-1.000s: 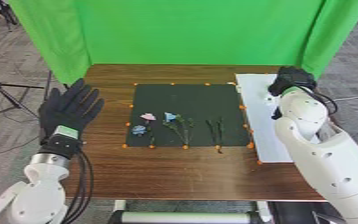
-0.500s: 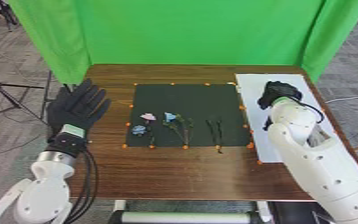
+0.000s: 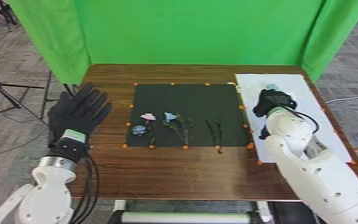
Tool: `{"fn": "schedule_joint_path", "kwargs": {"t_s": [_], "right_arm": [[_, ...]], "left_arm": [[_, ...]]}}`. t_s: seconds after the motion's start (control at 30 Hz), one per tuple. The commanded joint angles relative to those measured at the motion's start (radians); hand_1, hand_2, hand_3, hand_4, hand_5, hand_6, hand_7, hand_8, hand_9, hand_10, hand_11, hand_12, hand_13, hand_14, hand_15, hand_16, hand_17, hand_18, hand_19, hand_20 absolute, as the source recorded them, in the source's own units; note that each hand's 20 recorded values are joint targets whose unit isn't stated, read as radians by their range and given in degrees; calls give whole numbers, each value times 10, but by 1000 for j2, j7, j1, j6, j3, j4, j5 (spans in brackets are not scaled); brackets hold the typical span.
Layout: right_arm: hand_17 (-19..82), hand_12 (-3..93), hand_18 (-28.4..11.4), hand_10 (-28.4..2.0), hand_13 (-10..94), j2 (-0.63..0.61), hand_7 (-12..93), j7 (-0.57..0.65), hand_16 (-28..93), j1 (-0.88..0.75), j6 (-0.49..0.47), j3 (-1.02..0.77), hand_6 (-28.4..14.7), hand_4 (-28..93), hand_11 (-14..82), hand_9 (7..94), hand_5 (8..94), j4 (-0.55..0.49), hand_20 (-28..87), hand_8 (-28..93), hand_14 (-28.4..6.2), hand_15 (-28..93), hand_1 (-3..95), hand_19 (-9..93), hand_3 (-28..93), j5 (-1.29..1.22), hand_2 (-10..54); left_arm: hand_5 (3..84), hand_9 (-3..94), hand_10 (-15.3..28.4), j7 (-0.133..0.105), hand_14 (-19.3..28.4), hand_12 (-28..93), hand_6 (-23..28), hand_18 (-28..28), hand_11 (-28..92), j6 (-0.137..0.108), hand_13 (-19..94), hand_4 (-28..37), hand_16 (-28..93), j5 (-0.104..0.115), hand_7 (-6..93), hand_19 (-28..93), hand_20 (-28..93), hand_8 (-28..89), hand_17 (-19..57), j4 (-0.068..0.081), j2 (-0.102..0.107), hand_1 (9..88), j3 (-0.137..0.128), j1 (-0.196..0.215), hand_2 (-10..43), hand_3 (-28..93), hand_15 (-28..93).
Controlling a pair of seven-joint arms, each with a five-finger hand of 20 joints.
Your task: Arrange flowers
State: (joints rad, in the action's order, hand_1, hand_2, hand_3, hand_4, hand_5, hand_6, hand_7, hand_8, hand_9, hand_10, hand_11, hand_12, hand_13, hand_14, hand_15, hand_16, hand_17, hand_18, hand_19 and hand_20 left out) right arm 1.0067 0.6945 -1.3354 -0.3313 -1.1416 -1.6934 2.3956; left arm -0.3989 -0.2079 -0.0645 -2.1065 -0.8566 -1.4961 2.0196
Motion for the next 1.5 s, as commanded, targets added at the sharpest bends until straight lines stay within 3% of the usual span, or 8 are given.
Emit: {"fn": "schedule_joint_path", "kwargs": {"t_s": [0.03,0.07,0.17,0.3,0.97,1.27,1.37,1.5], "right_arm": [[235,128,-230,-182,361,15,150,31,81,62,54,-9,-77,-283,120,438,490,-10,213,-118,-174,353,419,730,818,-13,-95],[234,128,-231,-182,357,14,151,20,81,51,66,-16,-78,-283,120,437,488,-4,212,-117,-176,355,417,731,815,14,-95],[234,128,-230,-184,352,1,149,38,79,23,46,-34,-80,-283,121,431,485,-16,210,-117,-177,358,411,732,819,16,-95],[233,127,-231,-184,348,2,149,34,76,37,37,-26,-80,-283,120,426,485,6,208,-117,-178,356,410,732,819,17,-95],[227,114,-227,-182,320,3,148,28,58,105,9,12,-86,-283,115,386,458,162,187,-116,-166,339,425,722,825,-6,-95],[234,100,-219,-163,323,13,159,-6,52,130,83,45,-83,-283,125,362,438,228,182,-123,-155,344,441,727,818,3,-95],[250,99,-220,-146,365,10,182,-15,55,142,179,81,-67,-283,146,422,475,267,192,-135,-146,362,452,755,800,35,-95],[277,116,-217,-100,485,20,209,-6,80,147,176,93,-18,-283,160,580,607,288,220,-145,-126,368,500,793,728,40,-95]], "left_arm": [[442,416,141,2,159,119,64,153,247,34,290,-283,-73,9,204,420,124,-111,-42,-4,60,268,9,-78,172,722,462],[442,415,141,17,160,120,64,153,247,54,290,-283,-73,-7,203,420,124,-111,-42,5,55,268,11,-78,171,724,462],[441,414,140,29,160,120,64,153,246,36,289,-283,-72,3,204,420,124,-110,-43,12,36,268,29,-101,171,723,463],[442,415,141,31,159,120,64,153,245,31,290,-283,-72,-2,202,420,124,-110,-43,19,37,269,31,-104,170,722,463],[443,417,141,26,159,120,64,153,246,18,293,-283,-72,-2,204,421,123,-109,-42,16,19,270,28,-97,173,720,463],[445,420,141,21,159,123,65,154,251,4,293,-283,-72,5,206,422,123,-110,-43,14,10,270,34,-92,174,720,464],[445,420,142,33,159,123,65,154,252,9,295,-283,-71,-3,207,422,124,-109,-43,17,-2,270,35,-96,174,721,466],[445,420,142,50,159,124,65,155,252,18,295,-283,-72,-21,208,421,124,-109,-43,18,-20,271,26,-95,175,720,466]]}}
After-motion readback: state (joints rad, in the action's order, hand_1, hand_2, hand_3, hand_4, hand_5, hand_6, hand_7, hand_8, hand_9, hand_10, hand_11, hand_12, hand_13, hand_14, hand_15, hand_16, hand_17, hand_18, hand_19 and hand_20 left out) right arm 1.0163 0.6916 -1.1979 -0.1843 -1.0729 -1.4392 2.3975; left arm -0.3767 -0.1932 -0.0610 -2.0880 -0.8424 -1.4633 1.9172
